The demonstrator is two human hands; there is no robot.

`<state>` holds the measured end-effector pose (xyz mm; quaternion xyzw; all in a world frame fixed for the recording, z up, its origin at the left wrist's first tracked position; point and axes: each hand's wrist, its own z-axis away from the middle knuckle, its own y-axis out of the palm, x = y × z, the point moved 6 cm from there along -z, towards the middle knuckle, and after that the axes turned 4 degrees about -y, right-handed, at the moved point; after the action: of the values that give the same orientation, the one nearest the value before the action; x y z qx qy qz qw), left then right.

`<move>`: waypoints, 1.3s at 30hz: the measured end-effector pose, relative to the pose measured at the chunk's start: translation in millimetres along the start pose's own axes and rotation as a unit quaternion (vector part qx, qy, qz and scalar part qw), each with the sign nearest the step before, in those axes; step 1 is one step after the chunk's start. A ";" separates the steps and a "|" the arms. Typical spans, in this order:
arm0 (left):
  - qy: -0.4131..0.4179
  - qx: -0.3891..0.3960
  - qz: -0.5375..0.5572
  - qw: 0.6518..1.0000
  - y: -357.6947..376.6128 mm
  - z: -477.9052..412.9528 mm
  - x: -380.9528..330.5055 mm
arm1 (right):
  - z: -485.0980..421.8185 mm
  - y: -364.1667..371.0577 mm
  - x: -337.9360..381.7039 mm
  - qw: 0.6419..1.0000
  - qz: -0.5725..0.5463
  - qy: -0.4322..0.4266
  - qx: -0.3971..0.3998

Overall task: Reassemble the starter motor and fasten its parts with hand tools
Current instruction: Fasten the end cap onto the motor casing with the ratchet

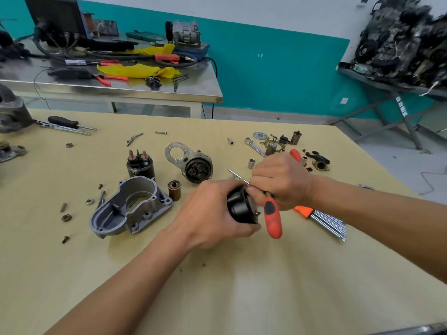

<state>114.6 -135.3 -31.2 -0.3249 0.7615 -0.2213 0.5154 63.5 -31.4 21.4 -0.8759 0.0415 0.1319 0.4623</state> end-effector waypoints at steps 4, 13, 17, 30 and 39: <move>-0.042 -0.003 0.018 0.999 -4.8 1.7 7.8 | -0.2 5.3 -5.5 0.989 -0.036 0.135 -0.045; -0.092 -0.036 -0.010 0.995 -5.8 7.2 1.7 | 9.2 17.0 -12.7 0.916 -0.056 0.393 -0.064; -0.104 -0.045 -0.027 0.993 -6.1 7.4 -0.1 | 11.6 18.5 -14.2 0.902 -0.029 0.430 -0.034; -0.112 -0.052 -0.036 0.992 -4.4 9.3 -2.4 | 12.3 19.0 -20.3 0.866 -0.007 0.496 0.053; -0.083 -0.051 -0.034 0.995 -5.4 9.1 -1.4 | 11.6 5.9 -29.3 0.832 -0.113 0.537 0.086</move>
<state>124.9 -138.0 -30.1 -0.3935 0.7152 -0.1714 0.5516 31.9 -26.7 18.4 -0.7645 0.1948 -0.4161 0.4521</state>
